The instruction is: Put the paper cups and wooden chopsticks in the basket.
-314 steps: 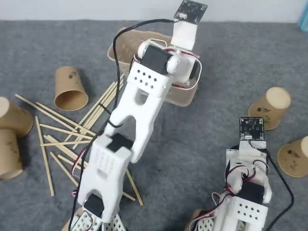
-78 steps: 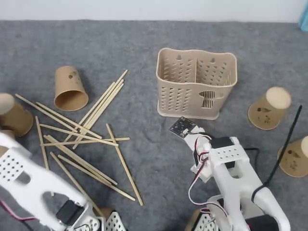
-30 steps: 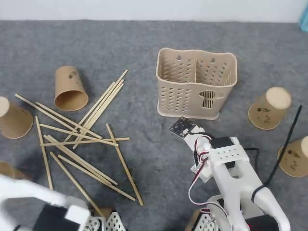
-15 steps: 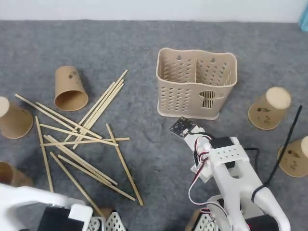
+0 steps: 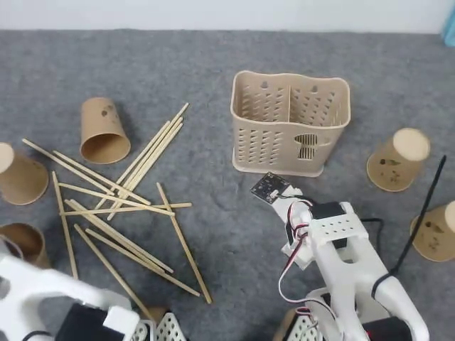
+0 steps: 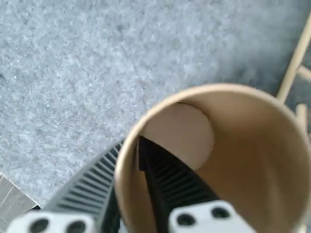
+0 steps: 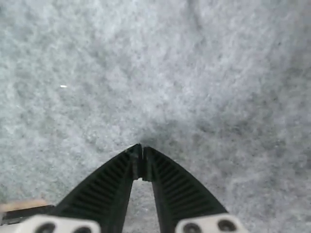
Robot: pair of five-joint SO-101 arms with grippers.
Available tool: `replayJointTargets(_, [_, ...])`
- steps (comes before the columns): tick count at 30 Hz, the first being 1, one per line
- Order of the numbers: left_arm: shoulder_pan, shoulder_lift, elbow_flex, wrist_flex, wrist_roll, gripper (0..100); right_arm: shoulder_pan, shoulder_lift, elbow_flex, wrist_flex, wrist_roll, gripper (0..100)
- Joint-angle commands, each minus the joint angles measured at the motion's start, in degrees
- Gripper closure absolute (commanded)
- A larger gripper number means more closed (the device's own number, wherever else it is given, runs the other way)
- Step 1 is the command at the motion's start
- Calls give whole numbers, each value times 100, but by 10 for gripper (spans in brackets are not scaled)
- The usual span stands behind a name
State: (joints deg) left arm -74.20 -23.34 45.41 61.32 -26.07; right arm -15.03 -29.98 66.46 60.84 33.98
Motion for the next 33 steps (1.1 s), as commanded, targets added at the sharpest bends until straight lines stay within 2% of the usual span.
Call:
replayJointTargets(1, [105,-211,-743,607,237,988,92,-215,-18,-57,-70,978])
replayJointTargets(9, [651,-211,-1877,1881,1512,988,426,-277,-18,-75,-79,977])
replayJointTargets(15, [1301,-220,-2527,2576,2004,988,426,-277,-18,-75,-79,977])
replayJointTargets(20, [2004,-835,-3231,3086,2840,988,426,-277,18,-92,-88,977])
replayJointTargets(24, [3174,-1705,-3916,3631,3974,988,426,-286,53,-101,-88,976])
replayJointTargets(28, [4730,-2295,-4470,3604,5503,987,435,-286,53,-101,-88,976])
replayJointTargets(30, [5547,-2295,-4769,3455,5873,987,435,-286,53,-110,-202,976])
replayJointTargets(33, [6505,-2119,-5024,2778,6189,987,435,-286,53,-171,-281,976])
